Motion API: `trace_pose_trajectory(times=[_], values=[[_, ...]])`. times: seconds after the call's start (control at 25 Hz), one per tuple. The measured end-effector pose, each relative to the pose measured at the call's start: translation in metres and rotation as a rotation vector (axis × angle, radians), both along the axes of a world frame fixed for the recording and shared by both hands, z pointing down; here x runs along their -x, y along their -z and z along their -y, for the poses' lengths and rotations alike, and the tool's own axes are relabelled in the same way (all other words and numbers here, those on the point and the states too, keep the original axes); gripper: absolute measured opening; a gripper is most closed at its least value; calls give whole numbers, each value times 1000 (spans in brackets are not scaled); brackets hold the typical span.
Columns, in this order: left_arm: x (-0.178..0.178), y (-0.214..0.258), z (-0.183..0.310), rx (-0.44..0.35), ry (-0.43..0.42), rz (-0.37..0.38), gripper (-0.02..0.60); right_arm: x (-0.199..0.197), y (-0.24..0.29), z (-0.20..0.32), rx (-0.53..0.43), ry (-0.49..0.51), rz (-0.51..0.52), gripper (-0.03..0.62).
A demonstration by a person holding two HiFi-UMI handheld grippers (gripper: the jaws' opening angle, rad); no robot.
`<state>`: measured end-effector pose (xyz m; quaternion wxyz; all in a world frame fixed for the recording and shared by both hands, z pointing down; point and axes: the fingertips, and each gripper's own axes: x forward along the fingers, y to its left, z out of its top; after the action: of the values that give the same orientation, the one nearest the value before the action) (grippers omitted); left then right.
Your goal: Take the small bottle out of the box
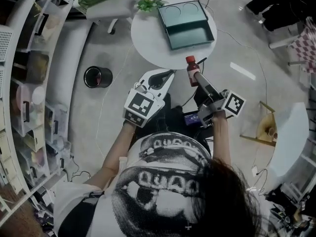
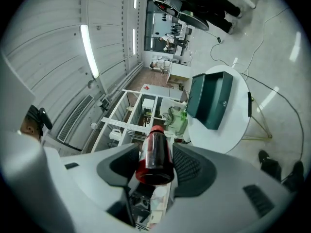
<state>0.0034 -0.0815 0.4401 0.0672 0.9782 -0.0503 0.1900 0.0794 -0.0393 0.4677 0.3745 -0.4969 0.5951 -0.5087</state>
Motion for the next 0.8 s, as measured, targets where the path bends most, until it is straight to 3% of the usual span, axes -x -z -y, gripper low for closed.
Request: trace_pose_trajectory(times=[0.44, 0.8], values=[[40, 3, -71, -1, 82, -9, 14, 26, 10, -72, -51, 21, 20, 218], [50, 14, -102, 3, 61, -10, 14, 38, 14, -95, -77, 9, 36, 218]])
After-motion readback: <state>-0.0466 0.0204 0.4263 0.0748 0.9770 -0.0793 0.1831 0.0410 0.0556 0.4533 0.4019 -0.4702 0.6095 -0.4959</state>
